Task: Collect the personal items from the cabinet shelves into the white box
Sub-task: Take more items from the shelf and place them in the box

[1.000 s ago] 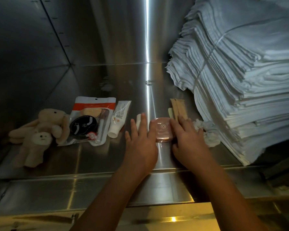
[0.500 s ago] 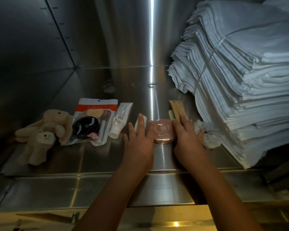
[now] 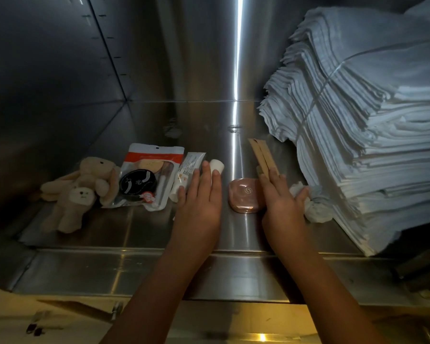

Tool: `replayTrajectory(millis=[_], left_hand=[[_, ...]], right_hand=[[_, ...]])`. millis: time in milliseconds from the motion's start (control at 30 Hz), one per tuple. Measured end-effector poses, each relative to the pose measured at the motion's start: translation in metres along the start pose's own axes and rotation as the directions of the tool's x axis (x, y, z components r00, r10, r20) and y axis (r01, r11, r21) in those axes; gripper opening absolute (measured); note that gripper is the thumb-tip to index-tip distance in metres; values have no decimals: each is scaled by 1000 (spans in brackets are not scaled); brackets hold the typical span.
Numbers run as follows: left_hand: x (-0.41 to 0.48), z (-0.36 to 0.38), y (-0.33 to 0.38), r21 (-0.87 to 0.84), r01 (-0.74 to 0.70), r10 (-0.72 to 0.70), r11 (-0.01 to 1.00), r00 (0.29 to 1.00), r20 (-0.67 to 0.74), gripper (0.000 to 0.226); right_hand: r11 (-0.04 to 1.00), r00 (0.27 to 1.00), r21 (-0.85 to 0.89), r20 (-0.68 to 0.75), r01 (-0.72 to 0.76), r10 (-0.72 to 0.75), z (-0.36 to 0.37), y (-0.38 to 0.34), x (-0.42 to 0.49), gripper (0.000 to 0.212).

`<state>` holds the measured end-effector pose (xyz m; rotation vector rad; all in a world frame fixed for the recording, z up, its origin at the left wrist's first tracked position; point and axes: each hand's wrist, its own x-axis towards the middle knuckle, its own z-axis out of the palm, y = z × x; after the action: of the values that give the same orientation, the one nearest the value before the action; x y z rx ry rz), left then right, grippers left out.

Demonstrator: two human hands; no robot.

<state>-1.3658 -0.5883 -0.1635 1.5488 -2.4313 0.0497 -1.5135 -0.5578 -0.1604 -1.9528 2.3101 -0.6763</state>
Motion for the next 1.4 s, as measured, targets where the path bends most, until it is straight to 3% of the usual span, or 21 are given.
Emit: replayTrajectory(millis=[267, 467, 600, 733, 1033, 1267, 1400], left_hand=[[-27, -21, -22, -3, 83, -83, 997, 996, -28, 80], [-61, -36, -45, 6, 119, -119, 993, 993, -18, 84], [-96, -53, -63, 24, 170, -170, 985, 985, 7, 88], [-134, -65, -78, 40, 212, -212, 976, 977, -6, 88], [-230, -92, -119, -67, 277, -280, 959, 959, -47, 72], [-304, -102, -146, -73, 353, -353, 933, 935, 13, 66], [-343, -107, -166, -115, 339, -355, 934, 919, -174, 71]], right_hand=[[962, 980, 188, -24, 199, -198, -10, -27, -8, 61], [925, 929, 90, -62, 368, -364, -7, -58, -26, 62], [907, 908, 58, 14, 417, -419, -5, -90, -44, 65], [885, 886, -37, 13, 465, -464, -3, -124, -69, 83], [783, 789, 184, 54, 594, -612, 17, -190, -138, 74], [752, 753, 50, 19, 657, -658, 26, -224, -206, 72], [698, 704, 158, 29, 698, -710, 33, -257, -233, 64]])
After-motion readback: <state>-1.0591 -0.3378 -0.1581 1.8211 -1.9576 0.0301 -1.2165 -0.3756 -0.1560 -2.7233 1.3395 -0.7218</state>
